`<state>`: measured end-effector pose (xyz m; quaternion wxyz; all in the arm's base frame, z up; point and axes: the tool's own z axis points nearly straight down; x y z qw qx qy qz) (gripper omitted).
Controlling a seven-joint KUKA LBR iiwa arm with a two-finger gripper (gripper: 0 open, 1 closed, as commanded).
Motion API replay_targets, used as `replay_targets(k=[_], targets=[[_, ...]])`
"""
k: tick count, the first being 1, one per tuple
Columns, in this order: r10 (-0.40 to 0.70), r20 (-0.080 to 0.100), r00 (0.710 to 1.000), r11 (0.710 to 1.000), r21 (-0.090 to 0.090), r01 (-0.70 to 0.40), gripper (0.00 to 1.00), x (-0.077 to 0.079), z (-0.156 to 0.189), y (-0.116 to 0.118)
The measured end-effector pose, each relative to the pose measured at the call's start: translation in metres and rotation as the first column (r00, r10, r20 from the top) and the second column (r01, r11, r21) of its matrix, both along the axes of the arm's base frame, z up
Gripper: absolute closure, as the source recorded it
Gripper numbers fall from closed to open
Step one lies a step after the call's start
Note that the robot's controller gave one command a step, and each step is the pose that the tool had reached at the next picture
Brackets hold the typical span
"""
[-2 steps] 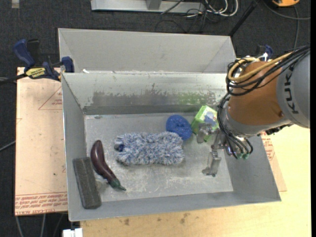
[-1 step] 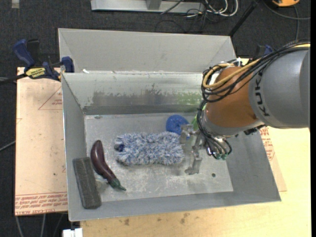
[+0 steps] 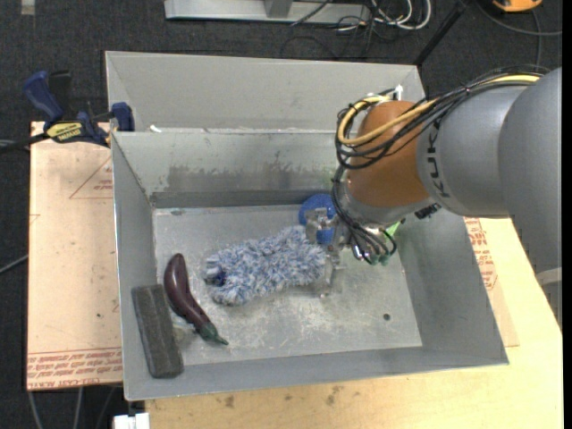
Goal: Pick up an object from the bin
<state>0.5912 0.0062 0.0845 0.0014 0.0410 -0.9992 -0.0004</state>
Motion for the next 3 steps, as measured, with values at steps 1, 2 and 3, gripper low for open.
replay_targets(k=[1, 2, 3], targets=[[0.058, 0.004, 0.998, 0.998, 0.001, -0.058, 1.0, -0.005, -0.014, 0.045], [0.058, 0.004, 0.998, 0.998, 0.0, -0.058, 1.0, -0.005, -0.014, 0.045], [0.071, 0.007, 0.997, 0.997, 0.0, -0.071, 1.0, 0.011, 0.096, 0.075]])
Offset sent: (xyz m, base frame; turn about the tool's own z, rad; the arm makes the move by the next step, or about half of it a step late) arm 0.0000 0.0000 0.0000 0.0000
